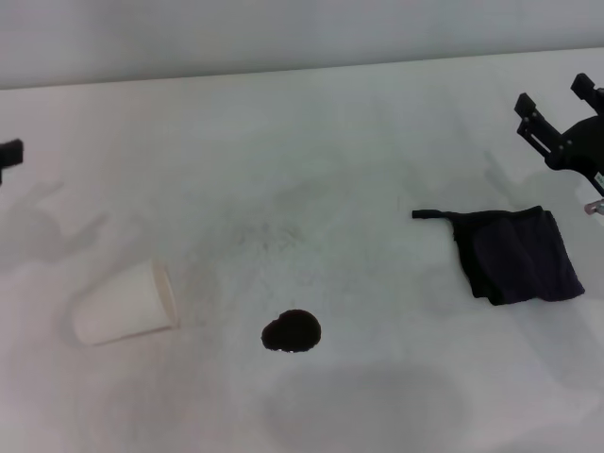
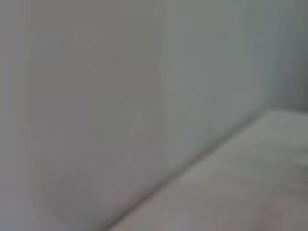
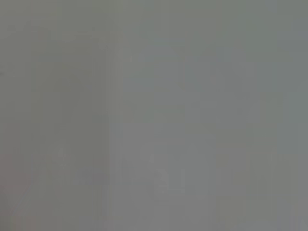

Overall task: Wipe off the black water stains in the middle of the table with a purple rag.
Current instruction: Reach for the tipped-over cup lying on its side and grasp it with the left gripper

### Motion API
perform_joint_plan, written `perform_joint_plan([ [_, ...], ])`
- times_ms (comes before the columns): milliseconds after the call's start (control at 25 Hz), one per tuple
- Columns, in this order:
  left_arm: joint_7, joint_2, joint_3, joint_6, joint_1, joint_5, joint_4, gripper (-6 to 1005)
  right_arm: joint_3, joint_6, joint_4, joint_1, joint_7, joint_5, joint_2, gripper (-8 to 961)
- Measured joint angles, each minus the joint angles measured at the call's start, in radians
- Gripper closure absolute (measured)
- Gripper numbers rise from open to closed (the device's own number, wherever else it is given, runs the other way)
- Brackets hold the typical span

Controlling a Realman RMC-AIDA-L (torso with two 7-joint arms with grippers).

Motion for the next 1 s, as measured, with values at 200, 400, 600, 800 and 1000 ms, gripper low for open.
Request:
perform_joint_plan([
  [200,-0.118,0.046,-0.001,-0.166,-0.109,0.228,0.073,127,-0.002,0.005,0.005,0.001,0.010,0.000,0.000,122],
  [400,-0.151,0.049,0.002,-0.290,-0.200,0.420,0.074,127,-0.003,0.006,0.007,0.006,0.011,0.000,0.000,123],
  [600,-0.158,0.020,0.007,-0.402,-0.264,0.561,0.072,126,-0.016,0.006,0.008,0.012,0.011,0.000,0.000,123],
  [800,-0.124,-0.013,0.009,-0.389,-0.271,0.611,0.057,126,-0.025,0.005,0.008,0.013,0.011,0.000,0.000,124],
  [1000,-0.054,-0.051,0.028,-0.323,-0.265,0.645,0.008,126,-0.027,0.003,0.008,0.014,0.011,0.000,0.000,124],
])
